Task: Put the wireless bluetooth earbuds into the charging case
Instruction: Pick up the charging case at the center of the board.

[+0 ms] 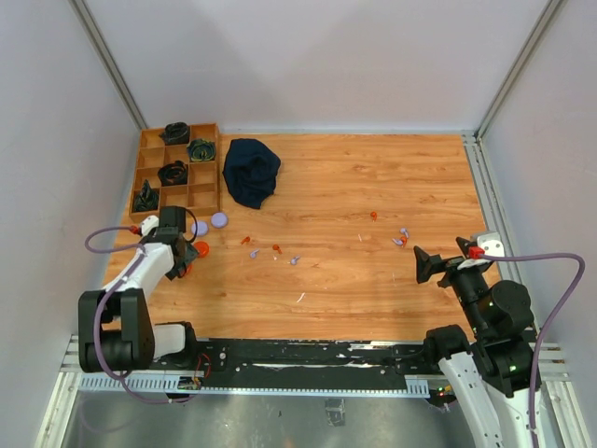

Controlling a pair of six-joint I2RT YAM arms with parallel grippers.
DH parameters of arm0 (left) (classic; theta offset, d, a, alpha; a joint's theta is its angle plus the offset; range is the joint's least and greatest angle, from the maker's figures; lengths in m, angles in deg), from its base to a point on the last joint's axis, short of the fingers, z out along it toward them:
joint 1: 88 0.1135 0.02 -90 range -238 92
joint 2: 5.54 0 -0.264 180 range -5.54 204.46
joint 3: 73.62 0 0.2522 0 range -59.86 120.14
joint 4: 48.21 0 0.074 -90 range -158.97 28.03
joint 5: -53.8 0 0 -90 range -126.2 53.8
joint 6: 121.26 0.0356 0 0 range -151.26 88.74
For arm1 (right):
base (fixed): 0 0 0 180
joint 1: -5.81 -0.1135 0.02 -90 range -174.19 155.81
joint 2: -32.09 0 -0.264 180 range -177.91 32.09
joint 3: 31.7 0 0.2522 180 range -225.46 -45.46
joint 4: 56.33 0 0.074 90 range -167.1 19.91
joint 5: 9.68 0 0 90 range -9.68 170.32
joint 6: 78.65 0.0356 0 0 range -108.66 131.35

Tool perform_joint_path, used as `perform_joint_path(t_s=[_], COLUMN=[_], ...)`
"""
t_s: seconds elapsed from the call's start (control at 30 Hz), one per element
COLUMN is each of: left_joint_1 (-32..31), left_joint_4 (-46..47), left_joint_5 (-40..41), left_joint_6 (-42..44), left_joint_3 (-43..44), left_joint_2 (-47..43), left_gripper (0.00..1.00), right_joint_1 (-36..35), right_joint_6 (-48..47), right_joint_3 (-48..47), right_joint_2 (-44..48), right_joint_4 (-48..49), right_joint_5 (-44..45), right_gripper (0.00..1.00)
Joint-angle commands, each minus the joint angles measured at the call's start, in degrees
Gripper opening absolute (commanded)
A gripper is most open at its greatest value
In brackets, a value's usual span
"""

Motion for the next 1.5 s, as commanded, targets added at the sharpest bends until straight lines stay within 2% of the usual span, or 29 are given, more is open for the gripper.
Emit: perform_joint_path(t_s=[0.0, 0.3, 0.43, 0.7, 0.9, 1.1, 1.47], left_joint_1=[0.5, 0.2, -2.4, -16.8, -26.3, -35.9, -56.5], left_joint_4=[-0.9, 1.3, 2.1, 7.0, 16.4, 28.1, 44.5], left_joint_5=[-1.2, -10.2, -13.6, -14.0, -15.6, -14.9, -3.0], left_joint_6=[1.4, 5.6, 6.5, 6.2, 7.4, 9.2, 18.6], left_joint_3=[-0.2, -1.7, -1.5, -2.3, -4.9, -9.5, -10.9], left_joint_2=[-5.3, -17.2, -22.0, -27.8, -31.5, -32.5, -26.0], left_gripper=[0.50, 0.41, 0.37, 0.34, 0.33, 0.32, 0.32], right_joint_1=[-1.8, -2.4, -2.4, -2.4, -2.4, -2.4, -5.5], right_joint_6=[1.0, 1.9, 2.4, 2.4, 5.0, 5.6, 10.4], right_joint_3=[0.0, -2.5, -4.8, -8.3, -7.7, -10.4, -15.6], right_joint_2=[-0.7, -5.7, -9.0, -16.3, -22.5, -28.9, -40.5], right_joint_4=[1.5, -1.9, -3.4, -3.6, 0.5, 0.0, -0.7], right_joint_5=[-1.6, -5.2, -8.3, -16.8, -24.0, -29.3, -34.3], right_gripper=[0.99, 0.98, 0.98, 0.99, 0.99, 0.99, 0.98])
